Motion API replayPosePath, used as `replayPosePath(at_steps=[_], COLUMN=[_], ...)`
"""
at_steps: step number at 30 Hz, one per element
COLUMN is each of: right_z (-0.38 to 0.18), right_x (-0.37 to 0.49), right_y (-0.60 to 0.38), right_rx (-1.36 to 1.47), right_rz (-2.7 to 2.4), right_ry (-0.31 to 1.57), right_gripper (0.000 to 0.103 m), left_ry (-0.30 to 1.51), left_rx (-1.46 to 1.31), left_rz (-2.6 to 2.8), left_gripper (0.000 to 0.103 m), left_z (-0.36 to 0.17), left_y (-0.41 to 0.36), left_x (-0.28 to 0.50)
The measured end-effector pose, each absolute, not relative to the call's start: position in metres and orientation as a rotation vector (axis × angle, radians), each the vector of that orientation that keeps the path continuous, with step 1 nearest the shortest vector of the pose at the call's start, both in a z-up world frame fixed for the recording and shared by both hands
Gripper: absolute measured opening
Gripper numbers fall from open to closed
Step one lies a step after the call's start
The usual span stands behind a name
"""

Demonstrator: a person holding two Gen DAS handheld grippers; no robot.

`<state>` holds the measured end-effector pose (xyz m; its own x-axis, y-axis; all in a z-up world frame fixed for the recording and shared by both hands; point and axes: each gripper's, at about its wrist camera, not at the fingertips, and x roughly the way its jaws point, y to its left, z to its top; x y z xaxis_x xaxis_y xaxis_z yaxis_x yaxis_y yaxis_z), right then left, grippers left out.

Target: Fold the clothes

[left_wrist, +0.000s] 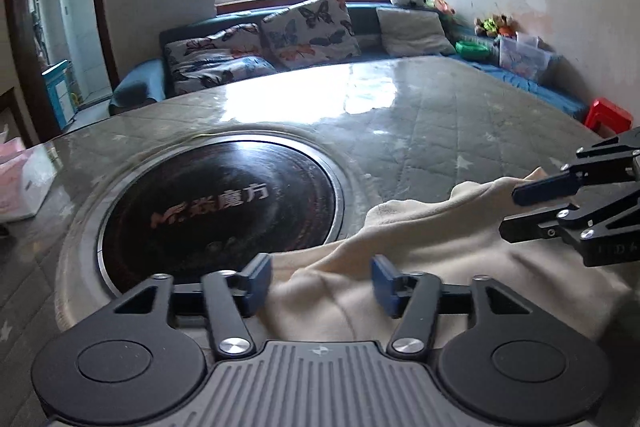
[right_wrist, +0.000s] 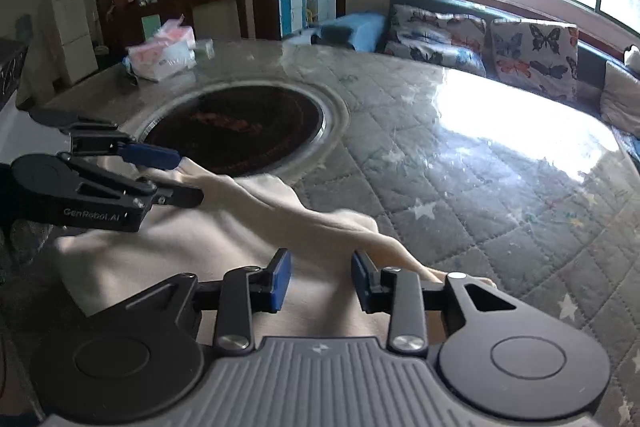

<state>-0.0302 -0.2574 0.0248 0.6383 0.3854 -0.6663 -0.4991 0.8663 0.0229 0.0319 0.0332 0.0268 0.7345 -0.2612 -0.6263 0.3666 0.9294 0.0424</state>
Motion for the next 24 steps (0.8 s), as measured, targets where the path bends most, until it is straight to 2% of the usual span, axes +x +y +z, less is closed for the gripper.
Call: replayPosePath(at_steps=[3, 6, 12, 19, 24], right_z=[0.032, 0.031, 0.022, 0.031, 0.015], right_x=[-0.045, -0.061, -0.093, -0.107, -0.099], right_y=[-0.255, -0.245, -0.221, -0.2, -0.178], right_rx=[-0.175, -0.187, -0.293, -0.353, -0.369], right_rz=[0.541, 0.591, 0.648, 0.698, 0.729], right_ry=[0.693, 0.691, 0.673, 0.609, 0.647], right_gripper=[0.043, 0.052, 0.057, 0.057, 0.057], left_ry=[0.645, 0.648, 0.661, 0.665, 0.678], left_rx=[0.169, 0.171, 0.137, 0.107, 0.101], left_rz=[-0.342, -0.329, -0.294, -0.26, -0.255], left_gripper=[0.07, 0.07, 0.071, 0.071, 0.072], left_z=[0.03, 0.025, 0.02, 0.019, 0.015], left_y=[0.039, 0.045, 0.059, 0.071, 0.078], left_x=[0.017, 0.008, 0.005, 0.003, 0.006])
